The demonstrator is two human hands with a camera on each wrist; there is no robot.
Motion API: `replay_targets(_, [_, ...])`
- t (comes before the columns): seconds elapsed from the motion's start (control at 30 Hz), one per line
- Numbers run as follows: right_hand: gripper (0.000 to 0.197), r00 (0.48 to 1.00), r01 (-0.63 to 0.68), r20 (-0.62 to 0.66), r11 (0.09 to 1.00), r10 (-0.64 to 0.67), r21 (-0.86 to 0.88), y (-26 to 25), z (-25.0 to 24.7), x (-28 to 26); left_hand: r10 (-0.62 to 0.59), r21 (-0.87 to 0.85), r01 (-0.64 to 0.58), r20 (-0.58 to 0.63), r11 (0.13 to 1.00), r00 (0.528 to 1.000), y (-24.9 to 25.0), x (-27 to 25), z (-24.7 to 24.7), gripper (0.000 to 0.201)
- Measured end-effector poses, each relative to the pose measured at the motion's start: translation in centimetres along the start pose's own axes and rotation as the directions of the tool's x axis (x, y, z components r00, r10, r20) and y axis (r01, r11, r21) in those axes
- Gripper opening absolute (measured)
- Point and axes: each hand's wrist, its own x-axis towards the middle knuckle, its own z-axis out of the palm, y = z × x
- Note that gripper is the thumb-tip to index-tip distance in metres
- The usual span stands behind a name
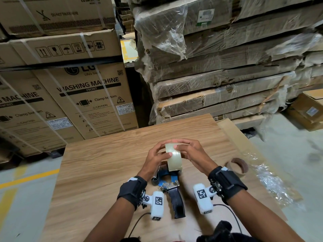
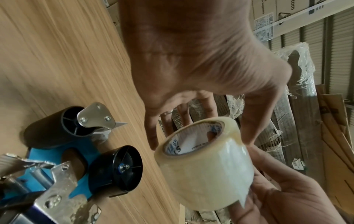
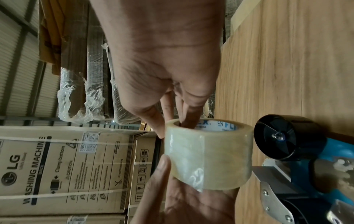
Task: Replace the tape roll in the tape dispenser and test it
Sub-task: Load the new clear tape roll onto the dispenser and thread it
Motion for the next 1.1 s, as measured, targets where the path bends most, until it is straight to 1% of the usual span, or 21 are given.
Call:
replay_targets(0.03, [0.027, 1.0, -0.004, -0.006, 1.0, 0.004, 0.017, 0.0, -0.1, 0.1, 0.013, 0.003, -0.013, 0.039, 1.0, 0.999, 0.0, -0.2, -0.1, 0.057])
replay_targets(0.1, [0.027, 1.0, -0.008, 0.002, 1.0, 0.008, 0.026, 0.0, -0.3, 0.1, 0.019, -0.016, -0.018, 0.055, 1.0, 0.998, 0.0, -0.3, -0.1, 0.059])
replay_targets(0.17, [0.027, 1.0, -0.006, 0.014, 1.0, 0.005, 0.026, 0.0, -0.3, 0.0, 0.01, -0.02, -0.009, 0.025, 1.0, 1.0, 0.2, -0.2, 0.0, 0.058])
replay_targets(0.27, [0.029, 1.0, 0.011, 0.025, 1.0, -0.011, 0.023, 0.0, -0.3, -0.1, -0.029, -0.003, 0.029, -0.047, 1.0, 0.998, 0.2, 0.2, 0.3, 0.048])
replay_targets(0.37, [0.038, 0.996, 0.004, 0.09, 1.0, -0.004, -0.003, -0.2, -0.5, -0.3, -0.117, -0.039, 0.113, -0.123, 0.993, 0.986, 0.2, 0.5, 0.7, 0.039])
replay_targets(0.43, [0.04, 0.994, 0.015, 0.107, 0.999, -0.012, -0.029, -0.3, -0.6, -0.4, -0.149, -0.031, 0.147, -0.14, 0.989, 0.979, 0.2, 0.6, 0.9, 0.031])
replay_targets(0.5, [0.035, 0.998, 0.026, 0.063, 1.0, -0.025, -0.017, -0.4, -0.6, -0.3, -0.14, -0.051, 0.135, -0.108, 0.99, 0.984, 0.2, 0.5, 1.2, 0.028])
replay_targets(0.57, [0.028, 0.999, 0.033, 0.009, 0.999, -0.033, 0.017, -0.5, -0.4, -0.2, -0.107, -0.075, 0.103, -0.05, 0.992, 0.993, 0.2, 0.5, 1.2, 0.039])
replay_targets(0.63, [0.021, 0.999, 0.036, -0.032, 0.998, -0.034, 0.053, -0.6, -0.4, -0.1, -0.047, -0.052, 0.047, -0.005, 0.998, 0.999, 0.2, 0.5, 1.2, 0.048])
replay_targets(0.7, [0.016, 0.998, 0.035, -0.046, 0.997, -0.032, 0.064, -0.6, -0.5, -0.1, -0.02, -0.02, 0.02, 0.008, 1.0, 1.0, 0.4, 0.5, 1.2, 0.048])
replay_targets(0.77, [0.015, 0.999, 0.027, -0.046, 0.998, -0.024, 0.064, -0.5, -0.6, -0.1, -0.028, 0.006, 0.028, -0.006, 1.0, 1.0, 0.8, 0.6, 1.2, 0.044])
replay_targets(0.83, [0.018, 1.0, 0.018, -0.023, 0.997, -0.016, 0.07, -0.4, -0.7, -0.1, -0.045, 0.03, 0.047, -0.039, 0.998, 0.998, 0.9, 0.7, 1.2, 0.042])
replay_targets(0.93, [0.03, 0.999, 0.004, 0.047, 0.997, -0.008, 0.08, -0.5, -0.8, -0.4, -0.089, -0.004, 0.089, -0.102, 0.996, 0.991, 0.9, 0.9, 1.3, 0.037])
replay_targets(0.97, [0.035, 0.997, -0.001, 0.076, 0.997, -0.005, 0.083, -0.6, -0.7, -0.5, -0.101, -0.016, 0.099, -0.119, 0.995, 0.988, 0.8, 0.9, 1.4, 0.032])
replay_targets(1.03, [0.042, 0.993, -0.003, 0.119, 0.998, -0.005, 0.067, -0.6, -0.5, -0.7, -0.086, 0.006, 0.087, -0.149, 0.996, 0.985, 0.7, 0.8, 1.5, 0.022])
replay_targets(1.07, [0.042, 0.993, 0.0, 0.12, 0.999, -0.007, 0.053, -0.6, -0.4, -0.8, -0.073, 0.029, 0.078, -0.146, 0.997, 0.987, 0.6, 0.6, 1.5, 0.023])
replay_targets(1.1, [0.04, 0.995, 0.004, 0.103, 0.999, -0.008, 0.046, -0.5, -0.3, -0.8, -0.071, 0.045, 0.077, -0.118, 0.996, 0.991, 0.5, 0.5, 1.4, 0.025])
